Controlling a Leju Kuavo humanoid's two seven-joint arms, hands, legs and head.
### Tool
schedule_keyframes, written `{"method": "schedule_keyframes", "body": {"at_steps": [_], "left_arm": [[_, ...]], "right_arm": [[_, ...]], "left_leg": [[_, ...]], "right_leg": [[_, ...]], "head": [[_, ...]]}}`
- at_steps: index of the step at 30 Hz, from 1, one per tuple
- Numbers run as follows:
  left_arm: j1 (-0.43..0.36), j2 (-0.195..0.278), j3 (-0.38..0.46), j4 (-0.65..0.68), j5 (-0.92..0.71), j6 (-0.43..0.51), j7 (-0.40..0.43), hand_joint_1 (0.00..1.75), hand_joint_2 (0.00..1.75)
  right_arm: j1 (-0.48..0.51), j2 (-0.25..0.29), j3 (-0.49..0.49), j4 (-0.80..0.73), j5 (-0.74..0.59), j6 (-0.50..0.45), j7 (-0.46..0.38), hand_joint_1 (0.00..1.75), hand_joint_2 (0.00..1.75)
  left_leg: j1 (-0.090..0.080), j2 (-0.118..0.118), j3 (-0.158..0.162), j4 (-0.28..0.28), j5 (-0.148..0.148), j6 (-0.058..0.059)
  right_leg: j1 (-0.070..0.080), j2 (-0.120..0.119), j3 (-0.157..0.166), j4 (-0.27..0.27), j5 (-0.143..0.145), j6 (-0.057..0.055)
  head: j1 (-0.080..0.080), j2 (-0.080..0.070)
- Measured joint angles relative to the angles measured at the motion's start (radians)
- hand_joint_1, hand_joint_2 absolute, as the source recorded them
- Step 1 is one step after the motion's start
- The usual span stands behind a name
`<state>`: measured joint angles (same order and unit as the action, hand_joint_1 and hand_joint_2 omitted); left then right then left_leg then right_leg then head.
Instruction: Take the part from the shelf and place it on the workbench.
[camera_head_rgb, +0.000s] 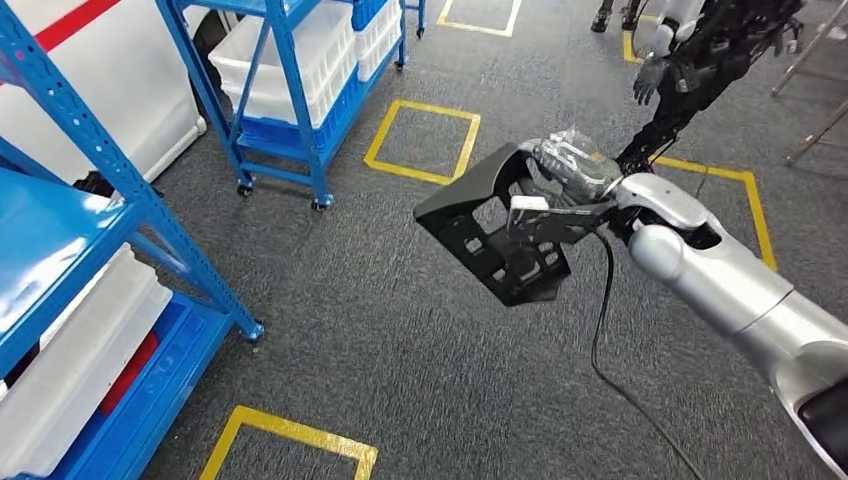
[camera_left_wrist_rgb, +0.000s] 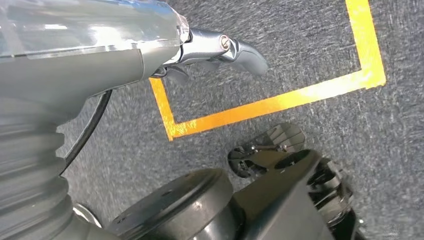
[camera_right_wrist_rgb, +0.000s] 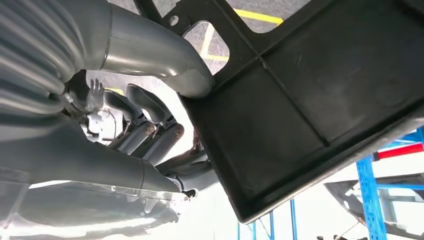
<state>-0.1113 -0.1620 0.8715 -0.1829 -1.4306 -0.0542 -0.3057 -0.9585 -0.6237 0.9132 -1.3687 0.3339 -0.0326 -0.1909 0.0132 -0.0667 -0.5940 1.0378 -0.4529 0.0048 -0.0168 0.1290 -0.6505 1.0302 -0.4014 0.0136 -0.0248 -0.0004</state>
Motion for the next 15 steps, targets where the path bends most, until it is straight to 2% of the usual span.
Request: {"method": "schedule_keyframes", "body": {"at_steps": [1,2,3,5,6,7,8,9,10,12,13,14,15], "left_arm": [[-0.002,-0.001,0.0,0.0,0.0,-0.002,0.0,0.0,1.75],[-0.003,-0.002,-0.001,0.0,0.0,-0.004,0.0,0.0,1.75],[-0.004,-0.004,-0.001,0.0,0.001,-0.006,0.0,0.0,1.75],[-0.003,-0.005,-0.001,0.0,0.002,-0.009,0.0,0.0,1.75],[-0.002,-0.005,-0.001,0.0,0.003,-0.01,0.0,0.0,1.75],[-0.001,-0.005,-0.001,0.0,0.003,-0.01,0.0,0.0,1.75],[0.0,-0.005,-0.001,0.0,0.004,-0.011,0.0,0.0,1.75],[0.0,-0.005,-0.001,0.0,0.004,-0.011,0.0,0.0,1.75],[-0.001,-0.006,-0.002,0.0,0.004,-0.012,0.0,0.0,1.75],[-0.001,-0.006,-0.002,0.0,0.005,-0.013,0.0,0.0,1.75],[-0.001,-0.006,-0.003,0.0,0.006,-0.013,0.001,0.0,1.75],[-0.001,-0.006,-0.003,0.0,0.008,-0.014,0.001,0.0,1.75],[-0.001,-0.006,-0.003,0.0,0.009,-0.015,0.001,0.0,1.75]], "right_arm": [[0.007,-0.001,-0.002,0.001,0.003,-0.001,0.0,1.75,1.75],[0.015,-0.004,-0.006,0.003,0.008,-0.002,-0.001,1.75,1.75],[0.024,-0.005,-0.012,0.004,0.018,-0.003,-0.001,1.75,1.75],[0.041,0.0,-0.024,0.005,0.043,-0.005,-0.001,1.75,1.75],[0.05,0.006,-0.027,0.007,0.054,-0.005,-0.001,1.75,1.75],[0.06,0.012,-0.029,0.009,0.063,-0.005,-0.001,1.75,1.75],[0.069,0.017,-0.029,0.012,0.069,-0.005,-0.002,1.75,1.75],[0.076,0.021,-0.03,0.015,0.074,-0.005,-0.001,1.75,1.75],[0.08,0.024,-0.032,0.018,0.076,-0.005,-0.001,1.75,1.75],[0.081,0.031,-0.04,0.021,0.08,-0.004,-0.002,1.75,1.75],[0.08,0.035,-0.045,0.023,0.082,-0.002,-0.002,1.75,1.75],[0.079,0.04,-0.049,0.025,0.085,0.001,-0.003,1.75,1.75],[0.079,0.045,-0.051,0.027,0.089,0.003,-0.003,1.75,1.75]], "left_leg": [[-0.001,0.012,0.002,-0.003,0.004,0.007],[-0.001,0.023,0.004,-0.009,0.007,0.015],[-0.001,0.034,0.007,-0.015,0.011,0.021],[-0.003,0.058,0.01,-0.022,0.013,0.028],[-0.006,0.071,0.01,-0.022,0.012,0.03],[-0.008,0.085,0.01,-0.022,0.011,0.031],[-0.01,0.098,0.01,-0.021,0.01,0.031],[-0.011,0.11,0.011,-0.021,0.008,0.031],[-0.012,0.121,0.012,-0.021,0.006,0.029],[-0.015,0.141,0.017,-0.02,0.0,0.022],[-0.018,0.15,0.018,-0.02,-0.003,0.018],[-0.02,0.159,0.021,-0.02,-0.005,0.013],[-0.021,0.169,0.023,-0.022,-0.007,0.008]], "right_leg": [[-0.004,0.006,-0.003,-0.002,0.002,0.007],[-0.004,-0.005,-0.007,0.003,-0.002,0.012],[-0.003,-0.029,-0.017,0.024,-0.015,0.017],[0.001,-0.092,-0.068,0.126,-0.068,0.022],[0.0,-0.11,-0.101,0.193,-0.096,0.024],[-0.002,-0.119,-0.128,0.246,-0.113,0.026],[-0.004,-0.123,-0.139,0.268,-0.112,0.027],[-0.006,-0.127,-0.129,0.25,-0.094,0.027],[-0.006,-0.135,-0.099,0.196,-0.063,0.025],[0.001,-0.173,-0.025,0.058,-0.017,0.018],[0.006,-0.185,-0.002,0.015,-0.007,0.012],[0.011,-0.19,0.007,-0.004,-0.007,0.005],[0.015,-0.179,0.006,-0.005,-0.006,-0.002]], "head": [[0.0,0.0],[0.0,0.0],[0.0,0.0],[0.0,0.0],[0.0,0.0],[0.0,0.0],[0.0,0.0],[0.0,0.0],[0.0,0.0],[0.0,0.0],[0.0,0.0],[0.0,0.0],[0.0,0.0]]}}
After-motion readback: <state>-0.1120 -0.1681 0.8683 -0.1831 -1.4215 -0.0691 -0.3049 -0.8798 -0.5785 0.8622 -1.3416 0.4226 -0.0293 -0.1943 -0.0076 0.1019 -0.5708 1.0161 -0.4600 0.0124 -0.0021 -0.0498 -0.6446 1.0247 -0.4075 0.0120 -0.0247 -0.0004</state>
